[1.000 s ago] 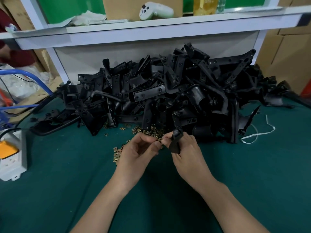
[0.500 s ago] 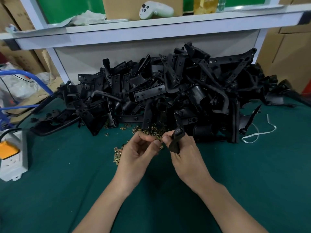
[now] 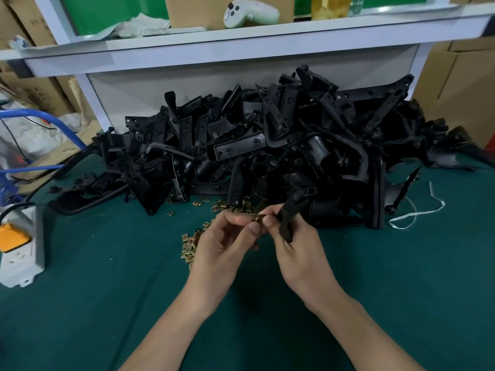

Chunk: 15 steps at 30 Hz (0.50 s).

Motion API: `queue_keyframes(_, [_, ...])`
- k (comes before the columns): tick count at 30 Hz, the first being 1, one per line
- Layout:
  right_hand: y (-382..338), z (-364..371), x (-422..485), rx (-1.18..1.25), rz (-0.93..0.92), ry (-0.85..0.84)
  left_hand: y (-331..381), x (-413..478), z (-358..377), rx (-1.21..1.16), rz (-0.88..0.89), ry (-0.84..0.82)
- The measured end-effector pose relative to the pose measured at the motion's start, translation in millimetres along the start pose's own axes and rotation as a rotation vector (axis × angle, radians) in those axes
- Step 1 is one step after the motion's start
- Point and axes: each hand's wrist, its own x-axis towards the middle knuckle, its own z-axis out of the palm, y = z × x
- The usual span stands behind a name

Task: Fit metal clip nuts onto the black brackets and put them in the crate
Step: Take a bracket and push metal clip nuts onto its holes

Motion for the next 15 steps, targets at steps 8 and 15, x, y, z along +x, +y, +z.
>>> queue_keyframes(8, [-16.8, -2.0, -2.4, 0.278, 0.044, 0.029, 2.7, -3.6, 0.8, 0.044, 0.058, -0.001])
queue_keyframes(15, [-21.3, -4.1, -1.2, 0.359, 0.043, -0.034, 6.2, -3.2, 2.7, 0.075, 0.069, 0.018])
